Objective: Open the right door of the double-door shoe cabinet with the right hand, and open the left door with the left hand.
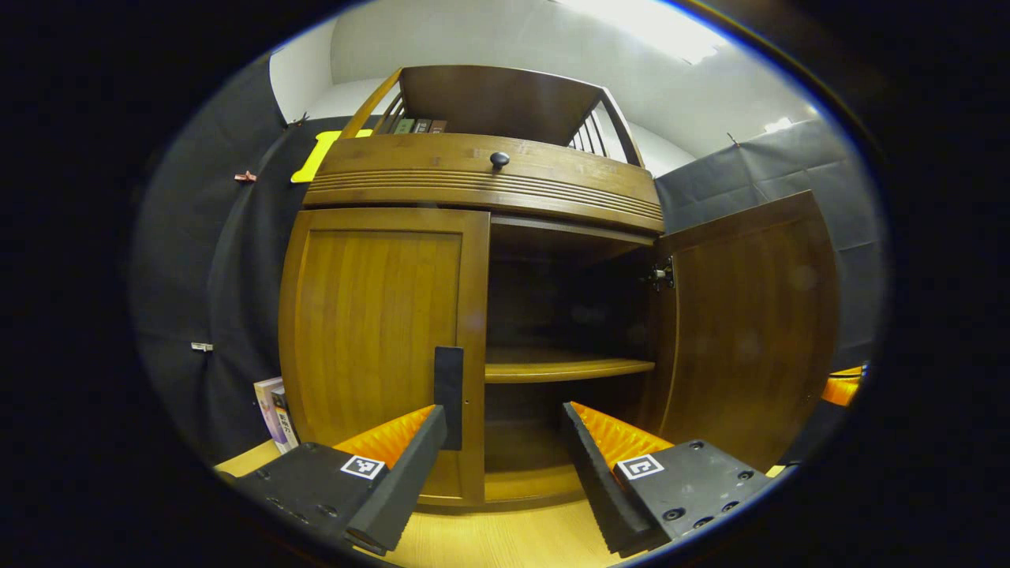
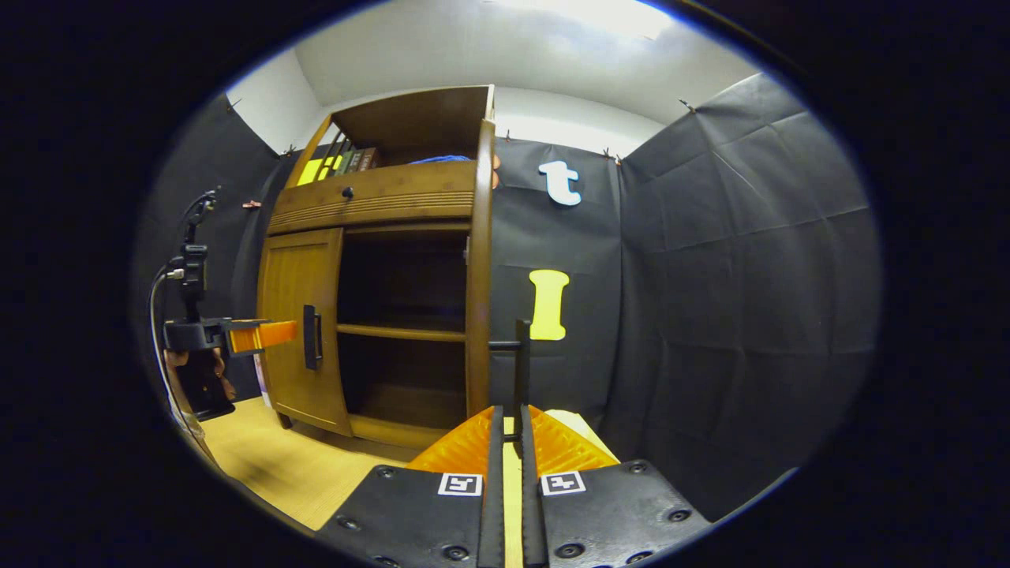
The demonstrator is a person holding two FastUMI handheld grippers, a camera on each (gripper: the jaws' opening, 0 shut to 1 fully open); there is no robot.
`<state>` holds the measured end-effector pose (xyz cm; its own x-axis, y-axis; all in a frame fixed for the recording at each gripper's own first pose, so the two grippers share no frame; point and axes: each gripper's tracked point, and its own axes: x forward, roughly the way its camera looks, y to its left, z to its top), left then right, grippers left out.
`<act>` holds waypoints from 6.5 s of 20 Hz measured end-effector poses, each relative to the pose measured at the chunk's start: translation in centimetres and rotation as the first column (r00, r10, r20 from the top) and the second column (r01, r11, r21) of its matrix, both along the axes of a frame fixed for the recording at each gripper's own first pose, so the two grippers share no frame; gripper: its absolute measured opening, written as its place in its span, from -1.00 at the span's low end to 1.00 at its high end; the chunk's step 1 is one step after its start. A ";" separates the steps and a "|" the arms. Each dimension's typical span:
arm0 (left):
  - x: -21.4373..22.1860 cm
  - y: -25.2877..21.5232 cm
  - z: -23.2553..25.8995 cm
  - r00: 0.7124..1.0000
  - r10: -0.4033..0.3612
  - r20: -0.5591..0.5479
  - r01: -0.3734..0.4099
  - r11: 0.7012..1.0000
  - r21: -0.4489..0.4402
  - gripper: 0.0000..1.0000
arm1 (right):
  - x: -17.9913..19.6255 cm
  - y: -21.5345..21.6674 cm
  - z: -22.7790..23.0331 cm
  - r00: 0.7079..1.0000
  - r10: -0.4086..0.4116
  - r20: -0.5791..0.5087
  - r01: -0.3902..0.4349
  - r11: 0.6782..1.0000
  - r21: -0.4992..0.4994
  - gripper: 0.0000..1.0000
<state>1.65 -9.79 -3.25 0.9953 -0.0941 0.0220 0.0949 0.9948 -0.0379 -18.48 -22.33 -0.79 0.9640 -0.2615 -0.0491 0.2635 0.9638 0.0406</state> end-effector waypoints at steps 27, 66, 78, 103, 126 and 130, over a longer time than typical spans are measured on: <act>13.1 5.9 -4.3 0.991 0.129 0.020 -0.129 0.991 0.033 0.55 | 6.0 11.6 0.5 0.930 0.360 0.077 -0.359 0.933 -0.022 0.88; -5.4 13.1 -2.8 0.981 -0.180 -0.069 0.179 0.984 -0.023 -0.34 | 9.5 23.9 -2.5 0.864 0.504 0.003 -0.503 0.862 0.066 0.86; -8.3 17.6 -2.3 0.998 -0.041 -0.048 0.042 0.999 0.016 -0.42 | 10.1 27.5 -3.6 0.805 0.594 -0.014 -0.590 0.802 0.090 0.89; -17.0 20.7 1.1 0.995 0.097 -0.034 -0.097 0.995 -0.012 -0.50 | 12.2 30.1 -3.0 0.826 0.564 -0.010 -0.563 0.825 0.043 0.88; -7.3 7.0 -1.3 0.992 -0.124 -0.038 0.124 0.992 0.002 0.89 | 11.8 23.2 -2.0 0.936 0.351 -0.023 -0.351 0.936 0.001 0.88; -7.5 7.6 -0.6 0.994 -0.109 -0.007 0.109 0.994 0.000 0.89 | 12.2 22.5 -1.4 0.942 0.336 -0.007 -0.336 0.942 0.000 0.89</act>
<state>-5.88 -2.21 -3.80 0.9793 -0.2019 0.0150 0.2024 0.9786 -0.0382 -6.32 0.14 -2.19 0.9954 0.0772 -0.0560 -0.0751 0.9964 0.0390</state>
